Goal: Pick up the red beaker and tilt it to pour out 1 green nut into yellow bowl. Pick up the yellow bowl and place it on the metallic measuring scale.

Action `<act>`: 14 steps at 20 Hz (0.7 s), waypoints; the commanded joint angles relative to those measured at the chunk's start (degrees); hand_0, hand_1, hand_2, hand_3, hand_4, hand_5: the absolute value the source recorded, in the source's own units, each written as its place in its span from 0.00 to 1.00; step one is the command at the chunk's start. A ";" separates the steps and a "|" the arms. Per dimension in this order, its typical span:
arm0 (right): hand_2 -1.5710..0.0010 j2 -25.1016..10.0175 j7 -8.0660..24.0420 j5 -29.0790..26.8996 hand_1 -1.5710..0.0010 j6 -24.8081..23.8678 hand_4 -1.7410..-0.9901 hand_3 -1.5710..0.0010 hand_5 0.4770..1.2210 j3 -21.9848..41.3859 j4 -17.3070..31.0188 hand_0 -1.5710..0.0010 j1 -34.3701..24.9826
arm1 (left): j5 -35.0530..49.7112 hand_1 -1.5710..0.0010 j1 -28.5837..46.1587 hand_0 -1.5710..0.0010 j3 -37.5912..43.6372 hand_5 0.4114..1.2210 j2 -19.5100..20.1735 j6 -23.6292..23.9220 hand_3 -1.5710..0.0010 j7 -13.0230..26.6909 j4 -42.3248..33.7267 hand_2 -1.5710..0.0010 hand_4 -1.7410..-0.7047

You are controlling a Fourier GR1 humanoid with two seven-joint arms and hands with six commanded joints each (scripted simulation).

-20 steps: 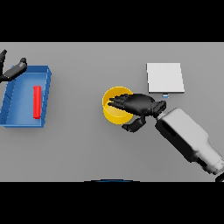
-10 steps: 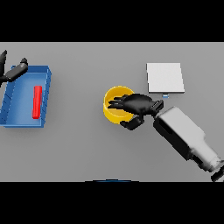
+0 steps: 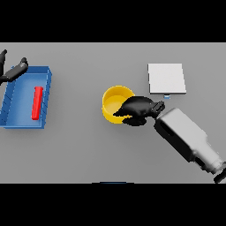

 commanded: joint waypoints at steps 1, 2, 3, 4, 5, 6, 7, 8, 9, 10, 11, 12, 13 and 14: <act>0.20 -0.09 0.43 0.18 0.20 -0.41 0.13 0.31 0.94 0.28 -0.52 0.16 0.42 | 0.00 1.00 0.57 1.00 -0.14 0.40 -0.03 0.34 1.00 -0.17 -0.52 1.00 0.91; 0.16 -0.47 0.17 0.16 0.16 -0.30 0.11 0.29 0.95 0.24 -0.53 0.13 0.02 | 0.18 1.00 0.98 1.00 -0.17 0.40 -0.09 0.46 1.00 -0.20 -0.84 1.00 0.92; 0.13 -0.80 1.06 -0.27 0.13 0.26 0.09 0.28 0.96 0.01 -1.36 0.11 0.24 | 0.22 1.00 1.04 1.00 -0.01 0.39 0.02 0.12 1.00 -0.82 -0.30 1.00 0.92; 0.10 -1.47 1.20 -0.74 0.10 0.84 0.08 0.27 0.97 -0.35 -2.08 0.08 0.16 | 0.15 1.00 1.11 1.00 -0.06 0.39 0.24 0.22 1.00 -0.63 -0.68 1.00 0.92; 0.08 -1.93 1.52 -0.91 0.08 1.09 0.07 0.23 0.97 -0.46 -2.54 0.07 -0.01 | 0.19 1.00 0.70 1.00 0.00 0.39 0.22 -0.02 1.00 -0.31 -0.47 1.00 0.92; 0.07 -1.95 2.19 -1.31 0.07 1.36 0.06 0.20 0.98 -0.57 -3.20 0.05 -0.26 | -0.07 1.00 0.77 1.00 -0.17 0.39 0.18 0.40 1.00 -0.18 -0.72 1.00 0.92; 0.05 -2.73 2.11 -2.17 0.05 1.94 0.05 0.17 0.98 -1.09 -4.64 0.04 0.02 | 0.00 1.00 1.00 1.00 -0.09 0.39 0.42 0.49 1.00 -0.26 -1.03 1.00 0.92; 0.04 -3.52 2.34 -3.07 0.04 2.95 0.04 0.14 0.99 -1.62 -5.79 0.03 -0.23 | -0.23 1.00 0.48 1.00 -0.17 0.39 0.05 0.29 1.00 -0.46 -0.40 1.00 0.92; 0.03 -4.21 2.93 -3.88 0.03 3.71 0.04 0.14 0.99 -2.19 -7.01 0.03 -0.28 | -0.08 1.00 0.24 1.00 -0.11 0.39 0.09 0.13 1.00 0.13 -0.40 1.00 0.92; 0.03 -4.70 3.88 -4.74 0.03 4.64 0.03 0.14 0.99 -2.85 -8.22 0.02 -0.76 | -0.02 1.00 -0.07 1.00 -0.10 0.39 0.09 -0.11 1.00 0.59 -0.18 1.00 0.92; 0.02 -5.05 4.32 -4.79 0.02 5.01 0.03 0.15 0.99 -2.93 -8.45 0.02 -1.40 | 0.01 1.00 0.27 1.00 0.13 0.39 0.41 -0.01 1.00 -0.46 -0.38 1.00 0.92; 0.02 -5.50 4.79 -4.98 0.02 5.25 0.03 0.16 0.99 -3.23 -8.80 0.01 -1.97 | -0.08 1.00 0.00 1.00 0.10 0.40 -0.06 0.09 1.00 -0.45 0.23 1.00 0.92; 0.01 -5.55 5.99 -5.25 0.01 5.77 0.03 0.17 1.00 -3.46 -8.89 0.01 -2.41 | 0.23 1.00 -0.62 1.00 0.59 0.40 0.13 -0.40 1.00 -0.77 0.66 1.00 0.91; 0.01 -5.49 6.88 -5.51 0.01 6.20 0.03 0.17 1.00 -3.55 -8.84 0.01 -2.79 | 0.54 1.00 -0.09 1.00 0.85 0.40 0.58 -0.42 1.00 -1.41 0.12 1.00 0.91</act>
